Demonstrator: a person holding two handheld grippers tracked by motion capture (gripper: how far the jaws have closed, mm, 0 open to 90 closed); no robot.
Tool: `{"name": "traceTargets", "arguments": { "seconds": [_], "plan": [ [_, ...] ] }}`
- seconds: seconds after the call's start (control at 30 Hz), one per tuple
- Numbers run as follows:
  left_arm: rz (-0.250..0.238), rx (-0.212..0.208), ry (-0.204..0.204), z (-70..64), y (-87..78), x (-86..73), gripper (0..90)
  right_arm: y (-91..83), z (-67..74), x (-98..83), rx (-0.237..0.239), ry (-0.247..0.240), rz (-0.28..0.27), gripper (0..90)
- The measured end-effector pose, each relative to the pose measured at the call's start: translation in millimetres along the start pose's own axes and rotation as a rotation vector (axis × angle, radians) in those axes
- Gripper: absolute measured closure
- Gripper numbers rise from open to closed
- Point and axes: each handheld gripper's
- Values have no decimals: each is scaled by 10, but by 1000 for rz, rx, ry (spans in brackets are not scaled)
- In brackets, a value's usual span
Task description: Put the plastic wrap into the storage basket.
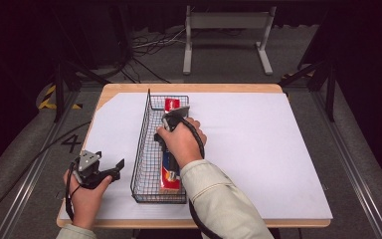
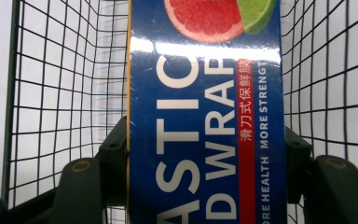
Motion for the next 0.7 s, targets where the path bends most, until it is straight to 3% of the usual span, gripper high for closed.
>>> {"name": "traceTargets", "arguments": {
  "seconds": [0.4, 0.7],
  "plan": [
    [-13, 30, 6, 46, -139, -15, 125, 52, 63, -9, -42, -18, 30, 384],
    [-34, 32, 7, 57, -170, -14, 131, 80, 97, -8, -78, -33, 18, 384]
  ]
}}
Point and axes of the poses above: each handheld gripper's, and its own axes: y roughly forward along the jaws, x roughly out of its top, z roughly to its left, and after that the axes turned 15 degrees about -z, right-handed
